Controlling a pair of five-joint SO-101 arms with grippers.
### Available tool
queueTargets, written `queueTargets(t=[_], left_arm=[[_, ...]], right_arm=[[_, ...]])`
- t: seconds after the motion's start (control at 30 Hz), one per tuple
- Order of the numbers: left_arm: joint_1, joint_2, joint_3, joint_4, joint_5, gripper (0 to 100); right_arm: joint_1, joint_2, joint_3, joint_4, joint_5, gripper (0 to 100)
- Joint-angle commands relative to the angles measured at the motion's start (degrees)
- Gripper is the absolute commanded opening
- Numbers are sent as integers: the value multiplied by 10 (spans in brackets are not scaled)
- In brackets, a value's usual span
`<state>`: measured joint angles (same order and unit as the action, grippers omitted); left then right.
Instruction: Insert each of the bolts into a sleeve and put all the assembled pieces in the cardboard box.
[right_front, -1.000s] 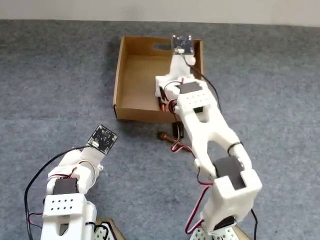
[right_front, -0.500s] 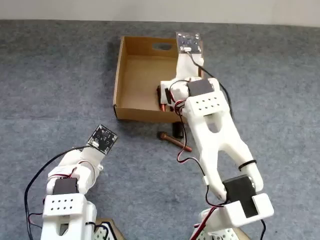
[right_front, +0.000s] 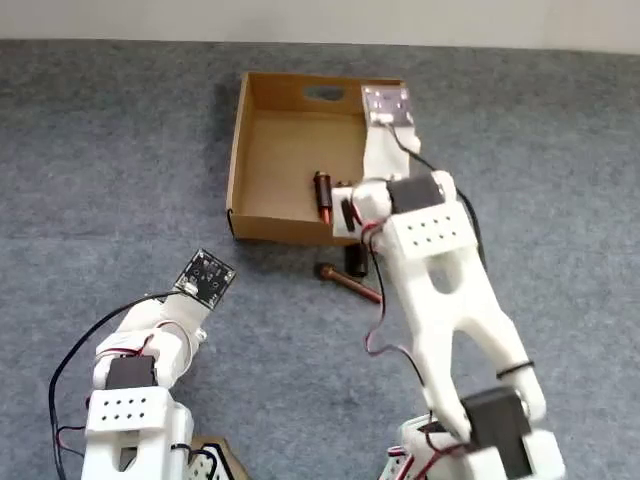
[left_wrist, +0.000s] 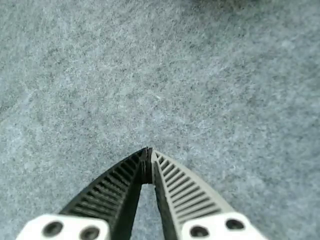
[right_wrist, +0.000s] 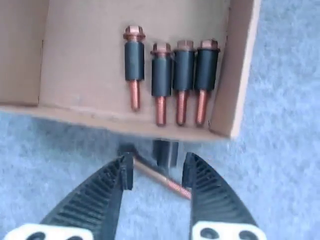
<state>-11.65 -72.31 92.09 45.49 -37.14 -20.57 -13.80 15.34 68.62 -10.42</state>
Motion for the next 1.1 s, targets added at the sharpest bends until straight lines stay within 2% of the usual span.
queueTargets(t=[0.0,0.23,0.37,0.57,0.73,0.93,1.07], left_arm=[[6,-5,-3,-11,-5,10],[6,-5,-3,-11,-5,10],[6,-5,-3,-11,-5,10],[6,-5,-3,-11,-5,10],[6,-5,-3,-11,-5,10],[6,-5,-3,-11,-5,10],[6,-5,-3,-11,-5,10]], right_arm=[[3,-58,75,-15,-4,159],[-21,-48,195,-127,-4,159],[-35,-7,205,-180,-4,159],[-16,83,204,-254,-4,159],[13,116,204,-291,-2,159],[13,141,204,-294,60,152],[13,168,204,-305,61,68]])
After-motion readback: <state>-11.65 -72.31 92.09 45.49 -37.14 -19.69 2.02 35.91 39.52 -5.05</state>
